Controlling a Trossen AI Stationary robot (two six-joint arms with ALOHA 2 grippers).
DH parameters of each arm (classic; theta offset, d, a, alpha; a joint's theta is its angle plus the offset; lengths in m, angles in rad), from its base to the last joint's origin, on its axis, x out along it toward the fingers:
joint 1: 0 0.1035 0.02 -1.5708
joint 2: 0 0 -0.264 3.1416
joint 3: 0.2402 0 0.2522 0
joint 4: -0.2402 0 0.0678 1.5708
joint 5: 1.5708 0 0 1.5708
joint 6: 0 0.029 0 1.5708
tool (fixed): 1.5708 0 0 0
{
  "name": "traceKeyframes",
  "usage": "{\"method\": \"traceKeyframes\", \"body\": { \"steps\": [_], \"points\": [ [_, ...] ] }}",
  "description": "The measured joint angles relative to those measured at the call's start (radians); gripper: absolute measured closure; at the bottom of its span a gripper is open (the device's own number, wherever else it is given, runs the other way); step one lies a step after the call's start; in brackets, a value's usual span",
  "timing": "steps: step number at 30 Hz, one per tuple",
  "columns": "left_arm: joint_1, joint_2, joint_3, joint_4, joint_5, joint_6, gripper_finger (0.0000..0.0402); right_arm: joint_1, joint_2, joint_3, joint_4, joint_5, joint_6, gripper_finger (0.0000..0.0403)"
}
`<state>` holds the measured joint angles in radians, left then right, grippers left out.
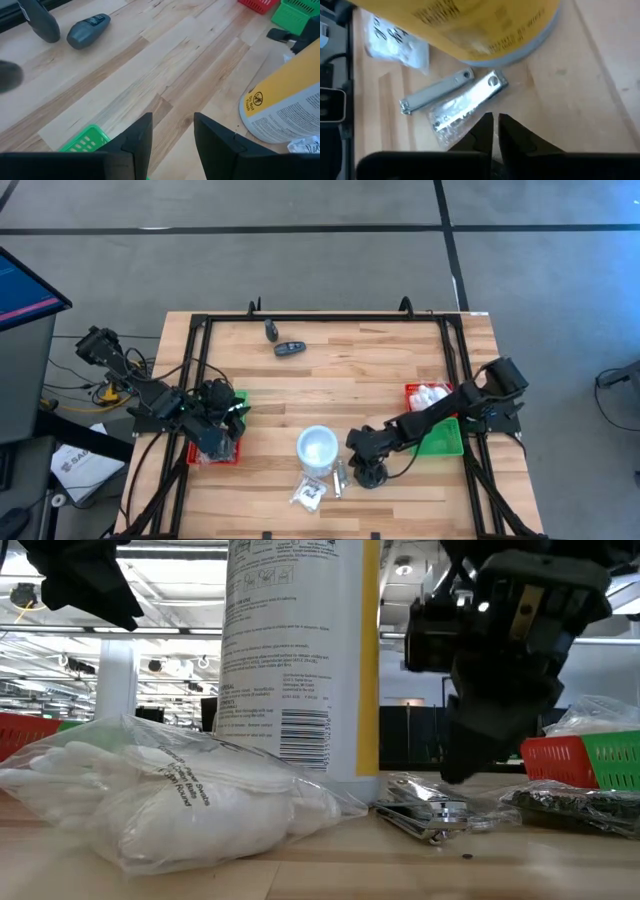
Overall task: Pick & Place Travel size toiletries
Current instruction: Put the silver nail cutter into the left green bin
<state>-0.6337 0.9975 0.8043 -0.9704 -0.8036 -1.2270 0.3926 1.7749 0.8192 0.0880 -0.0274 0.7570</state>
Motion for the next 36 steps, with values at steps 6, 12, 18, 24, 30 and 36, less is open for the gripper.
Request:
{"method": "traceKeyframes", "body": {
  "steps": [6,12,18,24,30,36],
  "points": [
    [0.000,0.000,0.000,0.001,0.000,0.000,0.0266,-0.016,0.015,0.000,0.005,-0.032,0.004,0.0335],
    [0.000,0.000,0.000,0.001,0.000,0.000,0.0266,-0.016,0.014,0.001,0.037,-0.031,0.022,0.0278],
    [0.000,0.000,0.000,0.002,0.000,0.000,0.0266,-0.014,0.014,0.001,0.052,-0.013,0.037,0.0229],
    [0.000,0.000,0.000,0.003,0.000,0.000,0.0266,-0.014,0.045,0.001,0.071,0.025,0.063,0.0203],
    [0.000,0.000,0.000,0.004,0.000,0.000,0.0266,-0.014,0.088,0.007,0.141,0.028,0.082,0.0198],
    [0.000,0.000,0.000,0.004,0.000,0.000,0.0266,-0.004,0.096,0.008,0.157,0.033,0.082,0.0203]
  ]
}}
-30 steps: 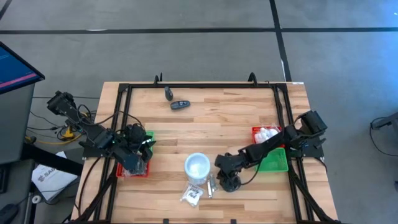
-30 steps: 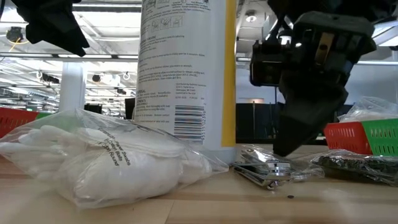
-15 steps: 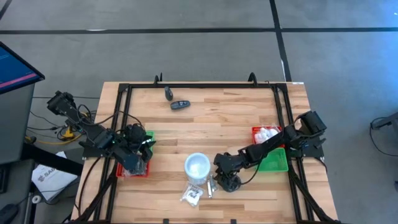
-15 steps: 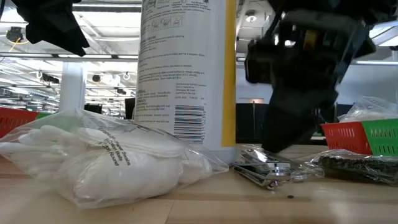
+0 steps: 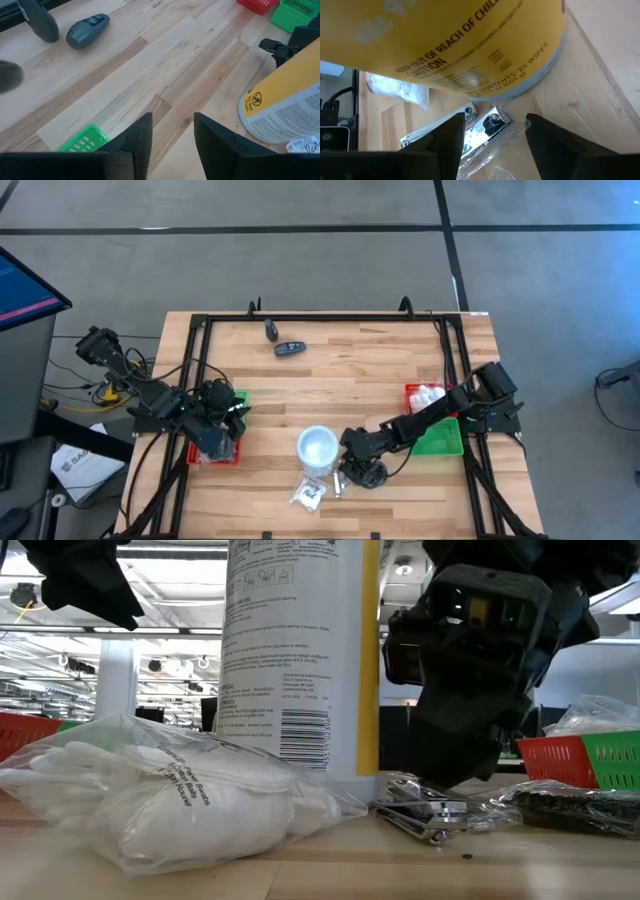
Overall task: Pick & Place Travel size toiletries
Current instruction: Put the silver nail cutter into the left green bin
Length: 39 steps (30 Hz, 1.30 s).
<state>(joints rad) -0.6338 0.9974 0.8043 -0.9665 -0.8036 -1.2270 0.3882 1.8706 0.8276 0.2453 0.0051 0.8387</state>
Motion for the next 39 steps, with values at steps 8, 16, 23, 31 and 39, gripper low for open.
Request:
{"method": "traceKeyframes", "body": {
  "steps": [8,16,23,31,39],
  "points": [
    [0.000,0.000,0.000,0.000,0.000,0.000,0.0266,0.001,0.013,0.003,0.000,0.002,0.000,0.0231],
    [0.000,0.000,0.000,0.000,0.000,0.000,0.0266,0.000,0.132,0.111,0.001,-0.031,-0.009,0.0314],
    [0.000,0.000,0.000,-0.001,0.000,0.000,0.0266,0.004,0.121,0.154,-0.118,-0.101,-0.084,0.0385],
    [0.000,0.000,0.000,-0.001,0.000,0.000,0.0266,0.003,0.065,0.146,-0.179,-0.075,-0.150,0.0403],
    [0.000,0.000,0.000,0.000,-0.015,0.000,0.0266,-0.017,-0.035,0.148,-0.300,0.012,-0.199,0.0403]
  ]
}}
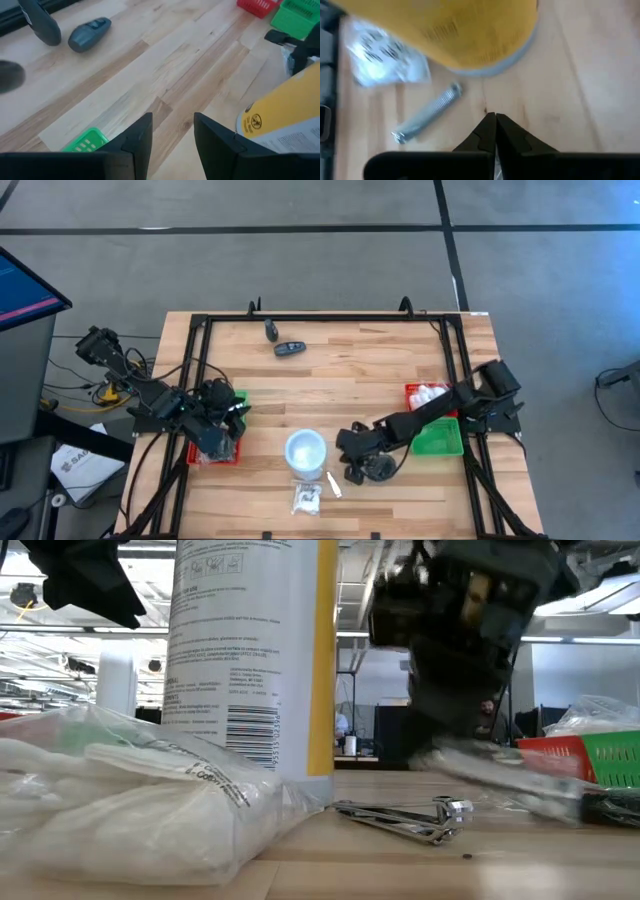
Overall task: Pick & Place Travel size toiletries
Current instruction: Put the silver nail cutter into the left green bin
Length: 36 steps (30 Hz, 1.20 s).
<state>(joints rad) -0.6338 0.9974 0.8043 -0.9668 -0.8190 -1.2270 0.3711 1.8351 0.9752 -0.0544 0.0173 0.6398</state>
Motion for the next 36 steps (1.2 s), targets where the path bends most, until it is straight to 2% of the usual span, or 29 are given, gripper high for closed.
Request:
{"method": "traceKeyframes", "body": {
  "steps": [16,21,25,29,36],
  "points": [
    [0.000,0.000,0.000,0.010,-0.146,0.000,0.0266,-0.060,-0.203,0.003,-0.071,0.067,-0.166,0.0403],
    [0.000,0.000,0.000,0.011,-0.159,0.000,0.0266,-0.065,-0.206,0.003,-0.102,0.059,-0.177,0.0403],
    [0.000,0.000,0.000,0.011,-0.159,0.000,0.0266,-0.061,-0.154,0.004,-0.125,0.036,-0.172,0.0401],
    [0.000,0.000,0.000,0.012,-0.158,0.000,0.0266,-0.059,-0.102,0.002,-0.136,-0.007,-0.172,0.0381],
    [0.000,0.000,0.000,0.013,-0.158,0.000,0.0266,-0.052,-0.079,0.004,-0.132,-0.045,-0.169,0.0312]
  ]
}}
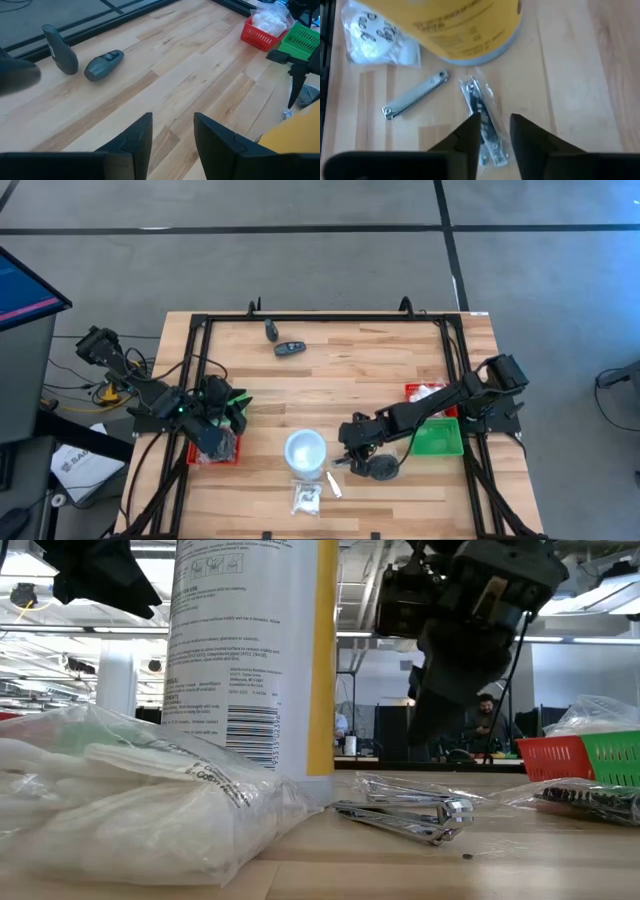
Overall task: Pick & Place Travel size toiletries
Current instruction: Put the silver nail cutter into the left green bin
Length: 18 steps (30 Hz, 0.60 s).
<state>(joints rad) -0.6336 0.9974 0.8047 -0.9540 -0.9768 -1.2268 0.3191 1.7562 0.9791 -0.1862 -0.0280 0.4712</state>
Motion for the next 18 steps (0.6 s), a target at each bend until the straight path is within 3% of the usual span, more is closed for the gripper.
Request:
{"method": "traceKeyframes", "body": {
  "steps": [10,18],
  "points": [
    [0.000,0.000,0.000,0.002,0.000,0.000,0.0266,0.003,0.000,0.000,-0.001,0.002,-0.011,0.0228],
    [0.000,0.000,0.000,0.006,0.000,0.001,0.0266,0.008,0.034,0.002,0.024,0.007,-0.026,0.0193]
  ]
}}
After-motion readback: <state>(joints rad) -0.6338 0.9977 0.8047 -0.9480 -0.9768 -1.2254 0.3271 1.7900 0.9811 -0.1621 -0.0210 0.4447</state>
